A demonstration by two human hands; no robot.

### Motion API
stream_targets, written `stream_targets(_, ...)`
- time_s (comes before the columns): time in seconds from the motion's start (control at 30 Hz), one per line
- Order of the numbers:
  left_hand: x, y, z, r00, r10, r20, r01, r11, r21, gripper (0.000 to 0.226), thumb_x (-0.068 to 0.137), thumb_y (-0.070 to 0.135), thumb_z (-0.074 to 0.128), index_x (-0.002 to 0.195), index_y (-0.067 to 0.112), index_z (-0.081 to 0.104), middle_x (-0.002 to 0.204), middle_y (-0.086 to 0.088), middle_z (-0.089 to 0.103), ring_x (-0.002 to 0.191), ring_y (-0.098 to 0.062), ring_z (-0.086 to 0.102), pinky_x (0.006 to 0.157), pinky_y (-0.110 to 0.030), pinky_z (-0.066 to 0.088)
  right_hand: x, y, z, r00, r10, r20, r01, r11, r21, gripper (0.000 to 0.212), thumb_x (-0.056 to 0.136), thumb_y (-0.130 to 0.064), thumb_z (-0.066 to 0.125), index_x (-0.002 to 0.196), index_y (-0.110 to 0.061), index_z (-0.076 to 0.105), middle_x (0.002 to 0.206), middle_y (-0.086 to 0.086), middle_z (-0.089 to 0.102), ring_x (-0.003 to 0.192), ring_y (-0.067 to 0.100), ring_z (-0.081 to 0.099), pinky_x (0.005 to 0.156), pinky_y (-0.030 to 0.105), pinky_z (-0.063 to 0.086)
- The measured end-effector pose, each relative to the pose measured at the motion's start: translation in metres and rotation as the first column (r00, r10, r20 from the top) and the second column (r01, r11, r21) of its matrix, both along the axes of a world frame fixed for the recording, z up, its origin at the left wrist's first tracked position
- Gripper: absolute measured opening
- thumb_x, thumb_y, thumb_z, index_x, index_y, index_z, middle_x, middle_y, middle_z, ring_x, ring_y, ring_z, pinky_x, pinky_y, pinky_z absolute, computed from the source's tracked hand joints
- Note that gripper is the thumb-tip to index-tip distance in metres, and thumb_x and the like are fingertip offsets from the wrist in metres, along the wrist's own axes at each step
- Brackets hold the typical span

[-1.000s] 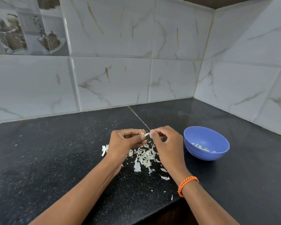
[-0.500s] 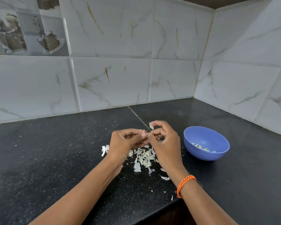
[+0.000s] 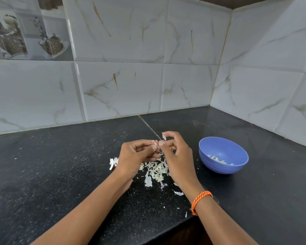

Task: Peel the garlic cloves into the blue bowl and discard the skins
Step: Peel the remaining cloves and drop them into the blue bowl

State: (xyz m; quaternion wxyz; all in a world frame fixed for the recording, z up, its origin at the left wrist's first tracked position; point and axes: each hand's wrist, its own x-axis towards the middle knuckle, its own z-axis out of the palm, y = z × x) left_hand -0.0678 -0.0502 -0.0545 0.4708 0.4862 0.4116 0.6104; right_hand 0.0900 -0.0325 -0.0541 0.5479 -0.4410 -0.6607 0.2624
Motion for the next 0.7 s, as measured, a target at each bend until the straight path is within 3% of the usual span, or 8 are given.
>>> stream_targets(0.13, 0.001, 0.000, -0.001, 0.999, 0.000, -0.054, 0.001, 1.000, 0.022, 0.016, 0.097, 0.009, 0.078, 0.111, 0.003, 0.081, 0.096, -0.020, 0.081, 0.083, -0.031, 0.080, 0.084, -0.038, 0.068, -0.002, -0.002, -0.001, 0.999, -0.047, -0.018, 0.048, 0.995, 0.086, 0.031, 0.097, -0.007, 0.072, 0.118, -0.030, 0.068, 0.083, -0.011, 0.075, 0.084, 0.007, 0.072, 0.071, 0.016, 0.052)
stream_targets(0.27, 0.000, 0.002, -0.003, 0.999, 0.016, -0.044, -0.016, 1.000, -0.002, 0.014, 0.101, 0.014, 0.075, 0.109, 0.005, 0.081, 0.099, -0.017, 0.080, 0.084, -0.029, 0.079, 0.084, -0.037, 0.068, 0.001, 0.002, -0.004, 0.992, -0.124, -0.016, 0.125, 0.988, 0.090, 0.029, 0.099, -0.007, 0.066, 0.115, -0.032, 0.068, 0.084, -0.011, 0.072, 0.083, 0.008, 0.069, 0.071, 0.028, 0.056)
stream_targets(0.5, -0.001, 0.005, -0.003, 0.999, -0.030, 0.022, 0.031, 0.999, -0.031, 0.019, 0.103, 0.015, 0.070, 0.113, -0.001, 0.076, 0.099, -0.021, 0.079, 0.088, -0.030, 0.080, 0.087, -0.037, 0.067, 0.008, 0.005, -0.007, 0.978, -0.133, 0.163, 0.126, 0.991, 0.049, 0.019, 0.107, -0.018, 0.056, 0.106, -0.028, 0.072, 0.080, -0.012, 0.071, 0.072, 0.008, 0.067, 0.069, 0.043, 0.058)
stream_targets(0.57, -0.003, 0.005, -0.003, 0.999, -0.026, 0.028, 0.027, 0.999, -0.045, 0.020, 0.102, 0.016, 0.071, 0.113, 0.000, 0.075, 0.100, -0.024, 0.079, 0.087, -0.030, 0.080, 0.085, -0.035, 0.068, 0.010, 0.004, -0.007, 0.982, -0.086, 0.169, 0.079, 0.996, 0.043, 0.018, 0.106, -0.022, 0.061, 0.095, -0.026, 0.075, 0.078, -0.011, 0.071, 0.073, 0.011, 0.068, 0.068, 0.041, 0.059)
stream_targets(0.7, -0.007, 0.007, -0.006, 0.998, -0.035, 0.045, 0.039, 0.996, -0.076, 0.018, 0.101, 0.013, 0.072, 0.111, -0.001, 0.075, 0.100, -0.025, 0.079, 0.085, -0.029, 0.080, 0.082, -0.032, 0.068, 0.015, 0.004, -0.008, 0.980, -0.036, 0.196, 0.025, 0.998, 0.059, 0.018, 0.087, -0.012, 0.085, 0.083, -0.025, 0.074, 0.088, -0.010, 0.069, 0.083, 0.008, 0.068, 0.070, 0.017, 0.054)
